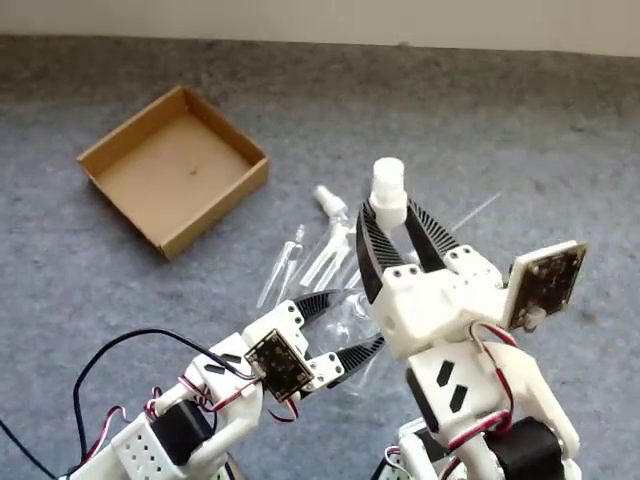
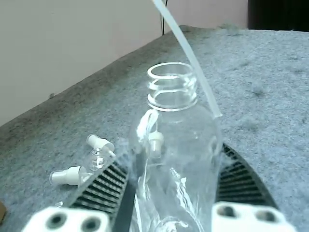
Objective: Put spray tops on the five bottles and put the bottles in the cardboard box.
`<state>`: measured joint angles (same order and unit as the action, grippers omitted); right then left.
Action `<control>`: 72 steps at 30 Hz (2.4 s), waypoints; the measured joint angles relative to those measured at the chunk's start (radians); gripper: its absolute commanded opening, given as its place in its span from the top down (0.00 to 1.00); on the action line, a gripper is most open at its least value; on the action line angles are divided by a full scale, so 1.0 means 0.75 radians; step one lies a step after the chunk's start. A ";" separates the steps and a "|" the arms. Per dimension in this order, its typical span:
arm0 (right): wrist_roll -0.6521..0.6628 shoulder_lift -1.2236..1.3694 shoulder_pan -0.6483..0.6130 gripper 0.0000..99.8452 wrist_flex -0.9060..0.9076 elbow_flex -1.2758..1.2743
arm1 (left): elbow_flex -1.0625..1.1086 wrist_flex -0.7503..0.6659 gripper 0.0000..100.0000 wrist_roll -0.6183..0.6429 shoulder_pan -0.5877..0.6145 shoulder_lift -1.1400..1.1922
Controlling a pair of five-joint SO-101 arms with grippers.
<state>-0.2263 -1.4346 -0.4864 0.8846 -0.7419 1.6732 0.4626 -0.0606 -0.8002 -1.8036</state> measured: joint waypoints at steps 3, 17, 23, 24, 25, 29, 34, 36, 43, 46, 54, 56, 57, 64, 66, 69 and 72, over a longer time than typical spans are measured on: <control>0.004 -0.023 0.002 0.94 -0.010 -0.002 | 0.000 0.000 0.92 0.000 0.000 0.000; 0.004 -0.023 0.002 0.94 -0.010 0.151 | 0.000 0.000 0.92 0.000 0.000 0.000; 0.004 -0.023 0.002 0.94 -0.010 0.155 | 0.000 0.000 0.92 0.000 0.000 0.000; 0.004 -0.023 0.002 0.94 -0.010 0.155 | 0.000 0.000 0.92 0.000 0.000 0.000; 0.008 -0.023 0.002 0.94 -0.010 0.155 | 0.000 0.000 0.92 0.000 0.000 0.000; 0.012 -0.023 0.002 0.94 -0.125 0.155 | 0.000 0.000 0.92 0.000 0.000 0.000; 0.012 -0.031 0.002 0.94 -0.215 0.088 | 0.000 0.000 0.92 0.000 0.000 0.000; 0.012 -0.031 0.002 0.94 -0.221 0.076 | 0.000 0.006 0.92 0.000 0.000 0.000; 0.012 -0.035 0.002 0.94 -0.194 -0.010 | 0.000 0.018 0.92 0.000 0.000 0.000; 0.012 -0.035 -0.002 0.94 -0.194 -0.039 | 0.000 0.018 0.92 0.000 0.006 0.000; 0.012 -0.037 -0.006 0.94 -0.135 -0.078 | 0.000 0.018 0.92 0.000 0.072 0.000; 0.012 -0.029 -0.035 0.94 -0.090 -0.104 | 0.000 0.018 0.92 0.000 0.070 0.000; 0.012 -0.029 -0.057 0.93 -0.076 -0.115 | 0.000 0.018 0.92 0.000 0.068 0.000; 0.012 -0.033 -0.184 0.93 0.002 -0.133 | 0.000 0.018 0.92 0.000 0.076 0.000; 0.012 -0.037 -0.188 0.93 0.053 -0.133 | 0.000 0.018 0.92 0.000 0.080 0.000; 0.012 -0.037 -0.190 0.93 0.160 -0.133 | 0.000 0.018 0.92 0.000 0.078 0.000; 0.012 -0.037 -0.190 0.93 0.250 -0.133 | 0.000 0.018 0.92 0.000 0.078 0.000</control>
<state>-0.2171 -1.4622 -0.6291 1.0717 -0.8416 1.6732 0.4764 -0.0606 -0.7419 -1.8036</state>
